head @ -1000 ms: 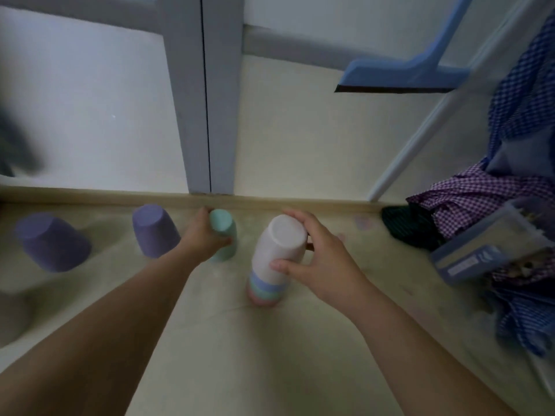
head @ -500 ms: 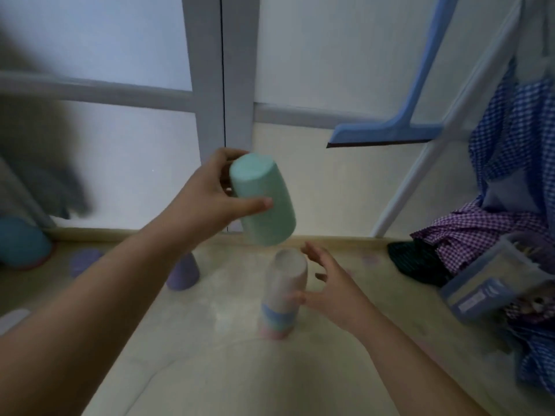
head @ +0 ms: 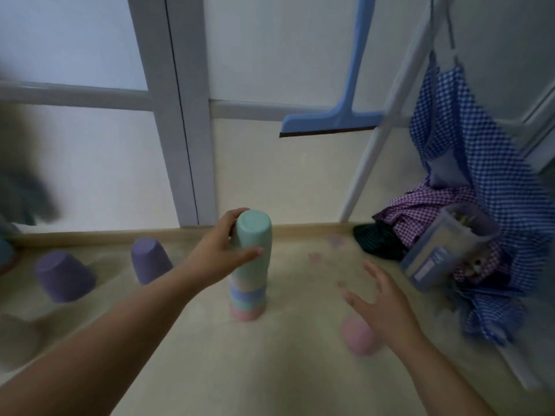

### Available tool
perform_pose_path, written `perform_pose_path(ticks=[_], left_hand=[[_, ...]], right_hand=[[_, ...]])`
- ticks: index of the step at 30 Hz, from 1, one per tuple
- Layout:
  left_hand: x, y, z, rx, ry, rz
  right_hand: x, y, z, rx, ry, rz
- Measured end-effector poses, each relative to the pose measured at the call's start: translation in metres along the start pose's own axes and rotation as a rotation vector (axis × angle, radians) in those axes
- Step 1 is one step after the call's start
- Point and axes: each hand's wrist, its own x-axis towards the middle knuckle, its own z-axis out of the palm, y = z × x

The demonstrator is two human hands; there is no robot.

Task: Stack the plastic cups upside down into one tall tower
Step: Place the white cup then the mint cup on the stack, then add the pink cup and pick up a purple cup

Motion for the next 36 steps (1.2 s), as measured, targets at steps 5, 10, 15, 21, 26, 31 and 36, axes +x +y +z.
perform_pose_path(ticks=[5,10,15,21,26,31,36], left_hand=[[-0.018,-0.003,-0.002,-0.159,0.117,-0.020],[-0.036,-0.017,-0.004,-0.187,0.289,-0.107],[-0.052,-0.037,-0.011,-0.151,0.325,-0.200],[-0.060,-0.047,-0.030,-0.162,0.333,-0.207],[-0.060,-0.046,-0.054,-0.150,0.415,-0.156],[-0.067,-0.049,-0.069,-0.175,0.476,-0.150],[-0.082,-0.067,-0.084,-0.159,0.500,-0.198]], right_hand=[[-0.001,0.054,-0.017,-0.194,-0.018,0.191],[0.004,0.085,0.007,-0.247,-0.103,0.245],[0.004,0.084,0.024,-0.210,-0.055,0.244],[0.011,-0.027,-0.001,0.033,0.120,-0.048],[0.003,-0.162,-0.033,0.280,0.099,-0.492],[0.012,-0.202,0.006,0.179,-0.083,-0.548],[0.017,-0.175,0.055,0.067,-0.189,-0.504]])
